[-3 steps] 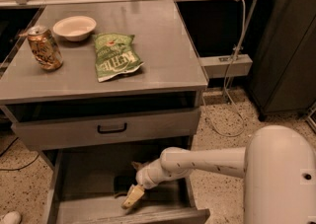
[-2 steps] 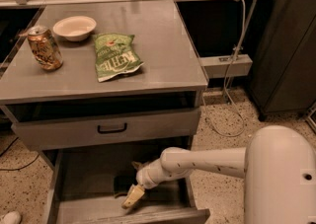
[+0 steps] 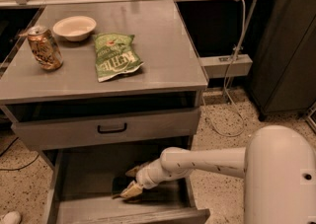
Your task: Pick sponge from middle drawer and place on counter
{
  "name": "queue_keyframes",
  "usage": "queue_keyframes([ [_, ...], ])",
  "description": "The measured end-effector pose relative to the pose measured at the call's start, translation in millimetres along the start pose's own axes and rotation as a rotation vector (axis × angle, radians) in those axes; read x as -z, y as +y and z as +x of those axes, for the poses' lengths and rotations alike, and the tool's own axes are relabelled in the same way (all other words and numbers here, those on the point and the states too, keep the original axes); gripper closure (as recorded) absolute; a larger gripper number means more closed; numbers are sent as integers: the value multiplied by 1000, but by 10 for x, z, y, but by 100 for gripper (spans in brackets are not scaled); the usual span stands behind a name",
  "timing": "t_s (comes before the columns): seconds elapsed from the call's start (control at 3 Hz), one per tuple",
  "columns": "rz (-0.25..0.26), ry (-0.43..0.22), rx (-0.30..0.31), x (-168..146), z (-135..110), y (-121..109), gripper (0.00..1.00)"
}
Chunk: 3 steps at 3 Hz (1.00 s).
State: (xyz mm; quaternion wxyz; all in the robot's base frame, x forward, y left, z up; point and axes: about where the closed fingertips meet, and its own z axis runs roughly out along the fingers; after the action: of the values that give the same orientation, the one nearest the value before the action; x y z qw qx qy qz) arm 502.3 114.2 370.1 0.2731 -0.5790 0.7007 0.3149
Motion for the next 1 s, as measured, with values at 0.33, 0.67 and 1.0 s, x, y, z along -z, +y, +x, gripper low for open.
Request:
queue_keyframes([
  [0.33,0,0,0,0,0,0,66],
  [0.67,0,0,0,0,-1,0,89],
  [1.0,2,-5,-18,0,-47,10,100],
])
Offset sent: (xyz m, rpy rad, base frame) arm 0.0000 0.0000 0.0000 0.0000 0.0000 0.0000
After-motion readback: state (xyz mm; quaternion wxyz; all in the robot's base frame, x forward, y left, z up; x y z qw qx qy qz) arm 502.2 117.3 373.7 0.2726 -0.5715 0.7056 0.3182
